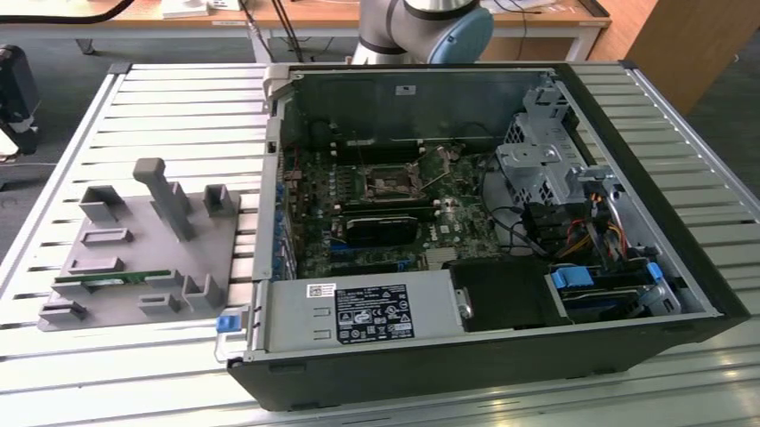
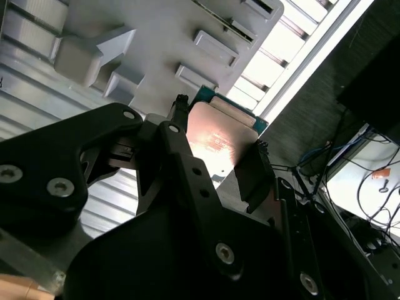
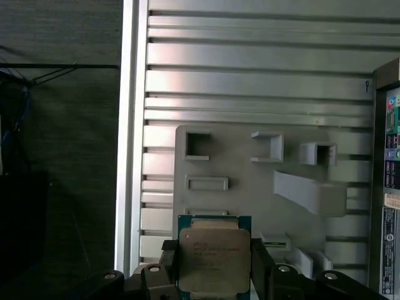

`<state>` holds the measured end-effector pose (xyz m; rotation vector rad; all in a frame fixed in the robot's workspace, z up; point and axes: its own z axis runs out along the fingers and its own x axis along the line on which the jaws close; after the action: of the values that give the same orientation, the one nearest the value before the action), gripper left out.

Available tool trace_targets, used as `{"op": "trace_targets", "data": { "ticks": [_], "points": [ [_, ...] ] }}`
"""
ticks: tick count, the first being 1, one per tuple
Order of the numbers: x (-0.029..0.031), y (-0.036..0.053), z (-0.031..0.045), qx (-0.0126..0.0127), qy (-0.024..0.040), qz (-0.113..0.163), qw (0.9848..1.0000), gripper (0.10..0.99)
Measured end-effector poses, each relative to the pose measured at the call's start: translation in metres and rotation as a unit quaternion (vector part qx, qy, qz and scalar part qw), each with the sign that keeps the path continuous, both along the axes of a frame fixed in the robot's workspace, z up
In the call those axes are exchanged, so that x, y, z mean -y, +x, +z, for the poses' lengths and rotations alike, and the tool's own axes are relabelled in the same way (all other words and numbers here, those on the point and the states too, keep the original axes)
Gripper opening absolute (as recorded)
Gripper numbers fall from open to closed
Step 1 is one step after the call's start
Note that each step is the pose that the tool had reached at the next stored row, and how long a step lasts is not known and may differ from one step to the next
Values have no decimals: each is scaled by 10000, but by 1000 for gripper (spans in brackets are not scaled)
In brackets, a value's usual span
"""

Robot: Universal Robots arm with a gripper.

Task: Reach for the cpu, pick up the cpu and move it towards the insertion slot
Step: 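Pick up the cpu and move it towards the insertion slot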

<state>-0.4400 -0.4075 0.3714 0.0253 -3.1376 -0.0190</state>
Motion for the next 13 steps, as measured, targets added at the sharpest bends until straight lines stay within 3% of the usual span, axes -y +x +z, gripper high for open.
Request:
{"op": "trace_targets", "data": {
  "ticks": [13],
  "points": [
    [-2, 0, 352, 0, -6, 0, 10000, 545]
  ]
}}
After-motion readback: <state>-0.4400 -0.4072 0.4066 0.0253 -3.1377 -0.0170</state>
